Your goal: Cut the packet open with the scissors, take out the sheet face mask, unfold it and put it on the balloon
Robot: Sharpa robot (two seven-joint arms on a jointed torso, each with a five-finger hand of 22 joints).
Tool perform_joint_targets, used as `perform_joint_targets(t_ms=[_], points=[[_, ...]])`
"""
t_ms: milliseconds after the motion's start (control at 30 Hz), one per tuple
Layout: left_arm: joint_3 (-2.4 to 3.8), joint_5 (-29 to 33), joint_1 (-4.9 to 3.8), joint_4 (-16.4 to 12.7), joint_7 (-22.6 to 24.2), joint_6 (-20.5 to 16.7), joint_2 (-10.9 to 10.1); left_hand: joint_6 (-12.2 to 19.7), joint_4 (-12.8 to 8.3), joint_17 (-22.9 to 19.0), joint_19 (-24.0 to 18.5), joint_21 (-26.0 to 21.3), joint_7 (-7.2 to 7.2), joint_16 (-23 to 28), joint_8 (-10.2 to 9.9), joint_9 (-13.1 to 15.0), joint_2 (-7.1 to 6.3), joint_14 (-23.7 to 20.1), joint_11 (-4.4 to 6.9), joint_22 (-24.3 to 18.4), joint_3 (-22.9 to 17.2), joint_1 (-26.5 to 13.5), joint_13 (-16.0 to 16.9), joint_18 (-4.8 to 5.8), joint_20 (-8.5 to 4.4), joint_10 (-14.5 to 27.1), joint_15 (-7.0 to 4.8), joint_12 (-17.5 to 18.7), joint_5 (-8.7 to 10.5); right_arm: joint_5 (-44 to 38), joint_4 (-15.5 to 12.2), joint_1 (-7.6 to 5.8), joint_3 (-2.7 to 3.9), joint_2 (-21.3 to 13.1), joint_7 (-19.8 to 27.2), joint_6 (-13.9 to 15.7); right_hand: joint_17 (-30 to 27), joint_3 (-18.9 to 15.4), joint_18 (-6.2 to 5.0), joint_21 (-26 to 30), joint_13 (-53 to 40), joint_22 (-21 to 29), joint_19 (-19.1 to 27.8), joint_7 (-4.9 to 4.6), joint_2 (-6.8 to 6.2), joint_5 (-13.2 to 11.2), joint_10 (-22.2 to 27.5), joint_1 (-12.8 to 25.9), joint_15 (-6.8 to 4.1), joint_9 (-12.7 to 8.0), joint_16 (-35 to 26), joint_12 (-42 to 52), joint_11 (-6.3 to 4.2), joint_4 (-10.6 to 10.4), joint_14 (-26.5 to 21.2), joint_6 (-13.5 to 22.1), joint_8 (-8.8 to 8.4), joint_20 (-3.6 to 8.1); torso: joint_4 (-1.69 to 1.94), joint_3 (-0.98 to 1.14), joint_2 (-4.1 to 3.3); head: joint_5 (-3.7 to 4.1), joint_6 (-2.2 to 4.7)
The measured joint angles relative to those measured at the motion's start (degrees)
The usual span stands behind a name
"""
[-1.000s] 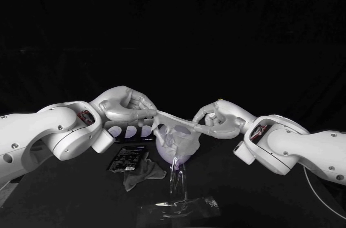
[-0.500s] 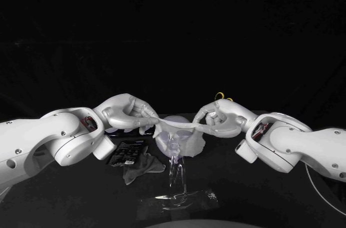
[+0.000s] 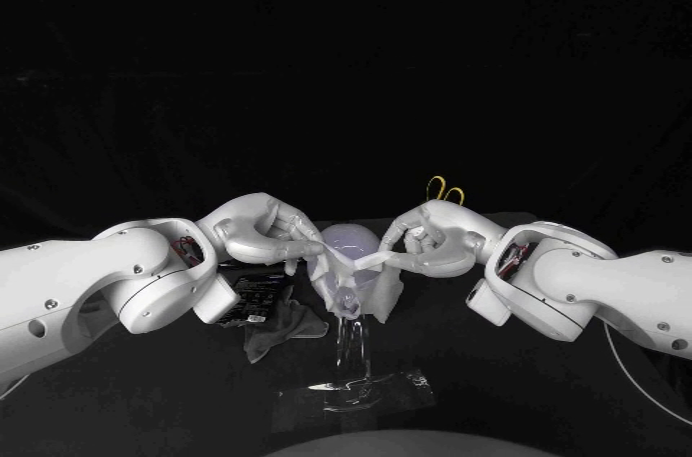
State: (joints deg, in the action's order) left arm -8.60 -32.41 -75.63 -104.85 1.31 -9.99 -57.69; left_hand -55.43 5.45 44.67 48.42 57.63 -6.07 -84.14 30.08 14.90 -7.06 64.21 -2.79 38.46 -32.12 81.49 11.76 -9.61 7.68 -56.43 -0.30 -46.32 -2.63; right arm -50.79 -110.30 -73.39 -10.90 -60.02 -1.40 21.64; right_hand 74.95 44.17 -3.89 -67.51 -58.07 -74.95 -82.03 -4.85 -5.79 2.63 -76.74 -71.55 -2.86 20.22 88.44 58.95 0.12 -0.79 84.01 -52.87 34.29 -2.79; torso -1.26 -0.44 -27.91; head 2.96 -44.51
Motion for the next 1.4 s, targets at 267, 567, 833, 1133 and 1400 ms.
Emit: perform_joint_targets(t_ms=[267,567,833,1133,1400], points=[[0.00,-0.59,0.16,2.69,-0.28,0.17,1.70,0.00,0.16,0.39,0.00,0.00,0.00,-0.04,0.01,0.00,-0.14,0.42,0.00,0.09,-0.16,-0.14,0.00,-0.31,0.00,0.00,-0.02,0.00,0.01,-1.03,2.53,0.32,-0.09,0.86,-1.00,-0.09,0.00,0.00,0.00,0.00,0.01,0.01,0.00,-0.04,0.00,-0.01,0.00,0.00,0.00,0.03,0.00,0.00,0.00,0.00,0.00,0.08,-0.13,0.00,0.01,0.00,-0.05,0.37,-0.49],[0.02,-1.51,0.20,7.43,-0.35,0.19,4.39,0.01,0.15,0.79,0.00,0.22,0.01,-0.22,0.00,0.00,-0.05,0.76,0.00,0.10,-0.17,-0.05,-0.01,-0.30,0.00,0.00,0.04,0.01,0.03,-2.26,7.24,0.58,-0.12,2.84,-1.33,0.53,-0.02,0.00,0.00,0.00,-0.05,0.05,0.00,0.16,-0.01,-0.12,0.00,0.00,0.00,-0.05,-0.02,0.00,0.00,0.00,0.00,0.06,0.09,0.00,0.04,0.02,-0.20,0.83,-0.64],[0.47,-2.14,0.18,12.04,-0.33,0.25,7.82,0.02,0.00,1.64,0.21,0.46,0.02,-0.57,-0.01,0.00,-0.03,1.36,-0.01,0.27,-0.32,-0.03,0.04,-0.27,-0.21,0.01,-0.08,-0.24,0.00,-2.59,11.27,0.62,-0.12,5.38,-1.28,1.42,-0.05,-0.08,0.00,0.00,-0.04,0.03,0.00,0.04,-0.01,-0.13,0.00,0.01,0.00,-0.04,-0.14,0.00,0.00,0.07,0.00,-0.05,0.06,0.00,0.05,0.09,-0.39,0.97,-0.62],[0.67,-3.02,0.07,17.42,-0.33,1.08,11.59,0.11,0.16,2.37,0.21,0.46,0.11,-0.85,-0.06,0.00,-0.03,1.84,-0.01,0.32,-0.48,-0.03,0.04,-0.20,-0.21,0.01,-0.01,-0.24,0.00,-2.71,15.27,0.63,-0.12,8.22,-1.33,2.48,-0.03,-0.08,0.00,0.40,-0.07,0.00,0.00,0.00,-0.02,-0.23,0.00,0.01,0.00,-0.01,-0.01,0.00,0.00,0.08,0.00,-0.09,-0.06,0.00,-0.07,0.29,-0.59,0.99,-0.48],[0.74,-3.71,-0.10,21.22,-0.44,2.02,13.78,0.12,0.01,2.84,0.21,0.71,0.12,-0.86,-0.23,0.01,-0.04,1.95,-0.01,0.42,-0.63,-0.03,0.03,-0.17,-0.21,0.01,-0.11,-0.24,0.00,-2.73,18.36,0.52,-0.12,10.83,-1.46,3.19,0.00,-0.08,0.00,0.40,-0.08,0.01,0.00,0.00,-0.02,-0.21,0.00,0.01,0.00,-0.01,-0.01,0.00,0.00,0.08,0.00,-0.08,0.08,0.00,-0.13,0.60,-0.93,0.94,-0.20]])
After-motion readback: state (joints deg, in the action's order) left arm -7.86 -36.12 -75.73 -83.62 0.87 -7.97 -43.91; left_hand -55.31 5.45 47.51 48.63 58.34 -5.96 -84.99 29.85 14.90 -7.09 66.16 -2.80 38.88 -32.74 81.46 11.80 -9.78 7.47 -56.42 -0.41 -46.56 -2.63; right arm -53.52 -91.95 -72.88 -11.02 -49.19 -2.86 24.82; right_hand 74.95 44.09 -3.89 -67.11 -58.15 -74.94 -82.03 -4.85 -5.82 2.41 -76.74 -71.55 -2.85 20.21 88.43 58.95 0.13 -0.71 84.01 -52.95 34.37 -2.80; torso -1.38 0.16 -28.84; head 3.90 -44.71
